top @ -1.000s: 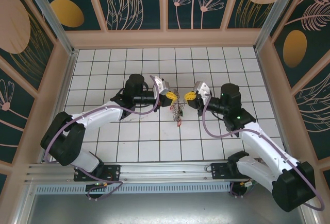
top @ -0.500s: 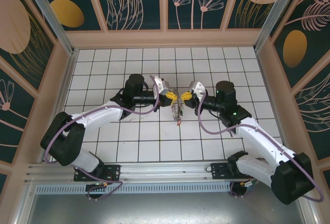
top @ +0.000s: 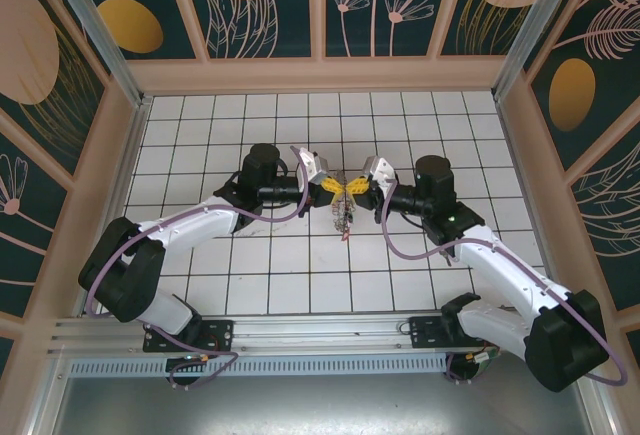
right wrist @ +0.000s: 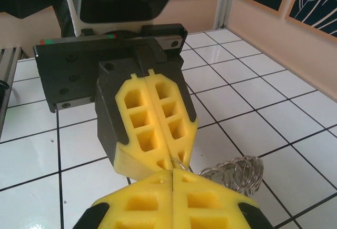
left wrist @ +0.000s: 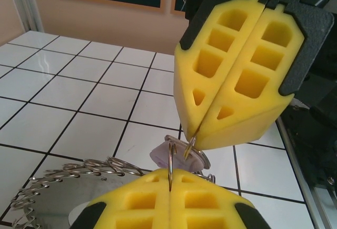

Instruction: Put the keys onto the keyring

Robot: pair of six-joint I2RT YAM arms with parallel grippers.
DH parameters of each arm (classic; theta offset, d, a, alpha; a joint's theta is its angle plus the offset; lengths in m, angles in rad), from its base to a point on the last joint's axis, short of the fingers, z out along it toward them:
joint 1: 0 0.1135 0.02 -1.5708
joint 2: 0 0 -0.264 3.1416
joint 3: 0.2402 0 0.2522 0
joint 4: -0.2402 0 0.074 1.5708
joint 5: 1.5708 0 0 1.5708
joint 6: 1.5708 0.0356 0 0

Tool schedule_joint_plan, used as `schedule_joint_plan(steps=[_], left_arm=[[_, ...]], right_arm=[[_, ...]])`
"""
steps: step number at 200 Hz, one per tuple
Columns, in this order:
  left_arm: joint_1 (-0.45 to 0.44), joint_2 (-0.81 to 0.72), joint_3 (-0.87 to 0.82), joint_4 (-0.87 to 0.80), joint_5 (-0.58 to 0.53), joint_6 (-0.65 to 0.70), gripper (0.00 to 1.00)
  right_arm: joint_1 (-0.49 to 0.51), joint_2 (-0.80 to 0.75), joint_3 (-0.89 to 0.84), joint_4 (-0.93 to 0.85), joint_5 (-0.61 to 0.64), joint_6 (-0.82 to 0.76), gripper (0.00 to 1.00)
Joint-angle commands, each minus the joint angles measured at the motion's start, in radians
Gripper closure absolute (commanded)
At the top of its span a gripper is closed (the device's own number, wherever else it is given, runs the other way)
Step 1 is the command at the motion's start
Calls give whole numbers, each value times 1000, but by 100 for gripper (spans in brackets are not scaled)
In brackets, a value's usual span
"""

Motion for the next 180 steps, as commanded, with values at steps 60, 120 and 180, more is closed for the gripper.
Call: schedule_joint_plan(steps=[60, 120, 180], left_arm=[[-8, -11, 16, 76, 15, -7, 100], [-6, -10, 11, 83, 8, -4, 100], [-7, 3, -3, 146, 14, -21, 100]], right_arm=[[30, 36, 17, 73, 79, 28, 100], [36, 31, 24, 42, 267, 78, 100], [23, 54, 35, -29, 273, 137, 100]])
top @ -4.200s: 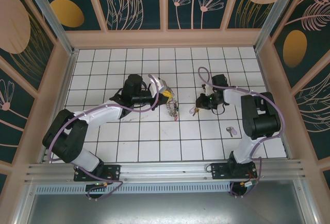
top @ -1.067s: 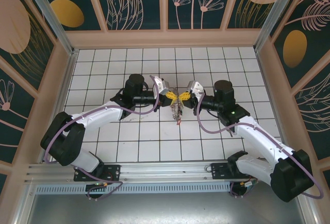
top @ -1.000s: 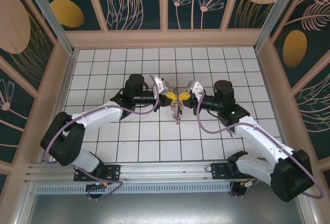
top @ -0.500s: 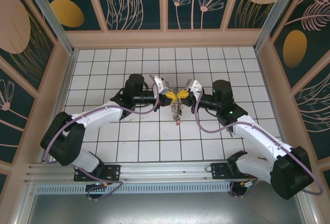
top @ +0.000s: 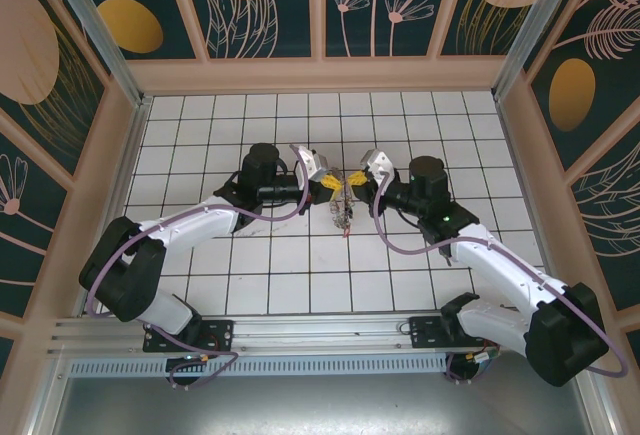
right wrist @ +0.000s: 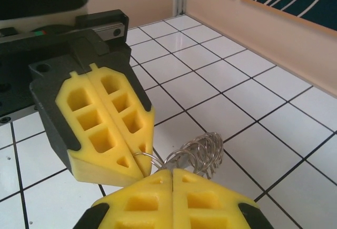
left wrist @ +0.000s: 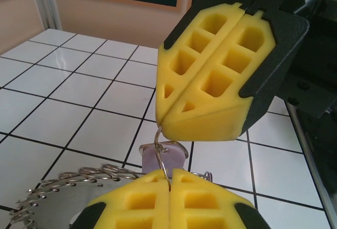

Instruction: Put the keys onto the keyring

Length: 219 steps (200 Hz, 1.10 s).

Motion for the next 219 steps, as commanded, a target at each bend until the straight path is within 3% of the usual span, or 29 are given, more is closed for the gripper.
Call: schedule_joint_plan(steps=[1, 45, 161, 219], left_arm=[[-9, -1, 0, 129, 66, -14, 100], [-10, 14, -23, 221, 63, -53, 100], [-9, 58, -86, 390, 36, -86, 100], [-9, 74, -81, 387, 32, -83, 100]], right_arm=[[-15, 26, 33, -50, 55, 42, 100], [-21, 76, 53, -103, 2, 51, 100], [-106, 139, 21, -78, -158, 115, 87], [-131, 95, 33, -97, -129, 95, 82]])
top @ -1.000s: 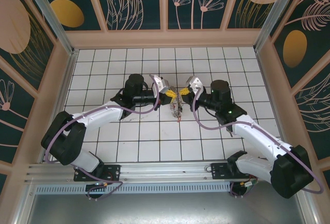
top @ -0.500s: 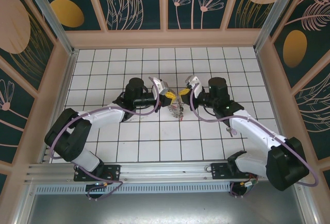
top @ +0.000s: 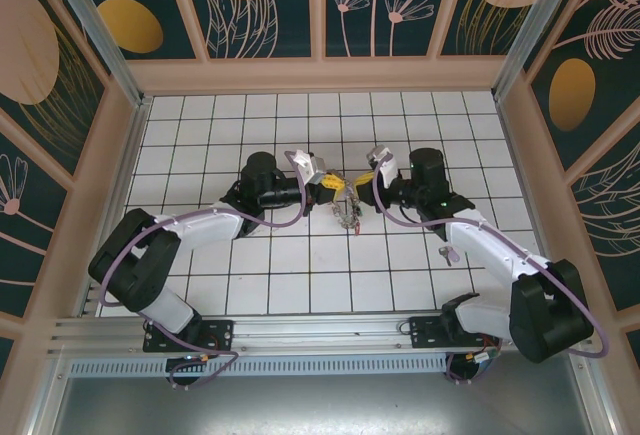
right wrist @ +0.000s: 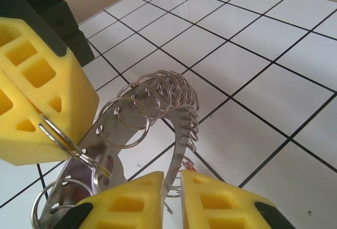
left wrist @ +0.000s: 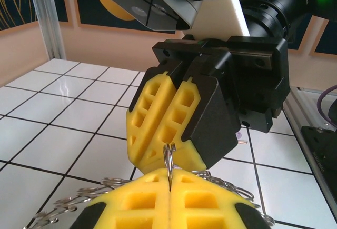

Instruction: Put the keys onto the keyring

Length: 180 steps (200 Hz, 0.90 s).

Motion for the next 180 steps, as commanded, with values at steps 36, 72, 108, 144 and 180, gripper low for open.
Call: schedule_joint_plan(steps=[36, 72, 108, 144, 180], left_arm=[[-6, -1, 13, 19, 24, 27, 100], [-6, -9, 27, -25, 41, 49, 100], [-6, -13, 43, -57, 69, 57, 100], [-6, -16, 60, -94, 94, 72, 100], [-6, -19, 70, -113, 113, 75, 100]], right_arm=[[-23, -129, 12, -78, 71, -106, 81], [-22, -209, -2, -81, -15, -238, 76], [7, -201, 10, -159, -86, -447, 77], [29, -174, 23, -156, -100, -488, 77], [36, -132, 35, -138, -114, -498, 77]])
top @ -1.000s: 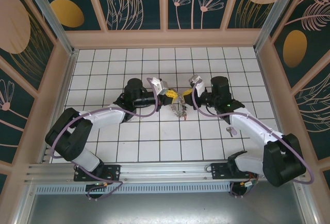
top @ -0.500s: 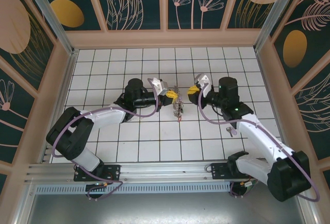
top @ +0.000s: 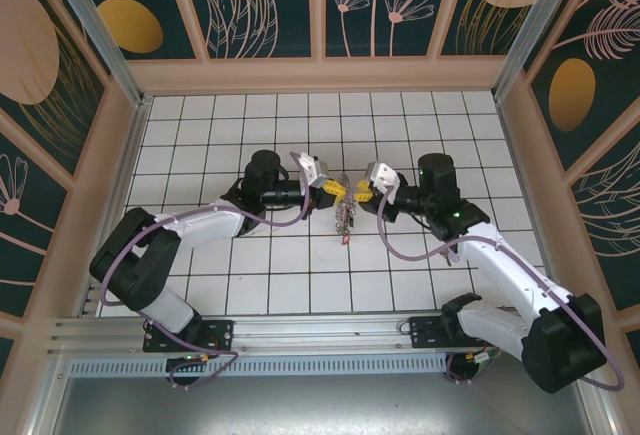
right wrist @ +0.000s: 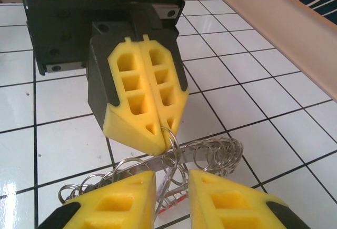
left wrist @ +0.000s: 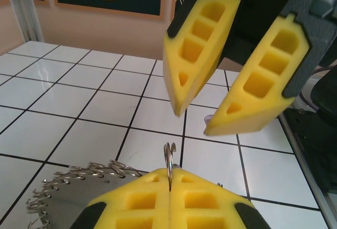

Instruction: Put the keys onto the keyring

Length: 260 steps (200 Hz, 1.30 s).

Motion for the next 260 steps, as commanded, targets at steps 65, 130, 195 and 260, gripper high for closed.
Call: schedule_joint_plan(steps=[65, 130, 195, 260], left_arm=[[-5, -24, 44, 0, 58, 27, 100], [-5, -25, 45, -14, 61, 36, 100], [-6, -25, 49, -13, 65, 38, 100], [-6, -19, 47, -16, 61, 40, 100]], right_arm=[[11, 57, 38, 34, -56, -52, 78], [11, 69, 41, 55, -62, -52, 78], [11, 103, 51, 58, -92, -65, 83], [11, 110, 64, 45, -113, -72, 95]])
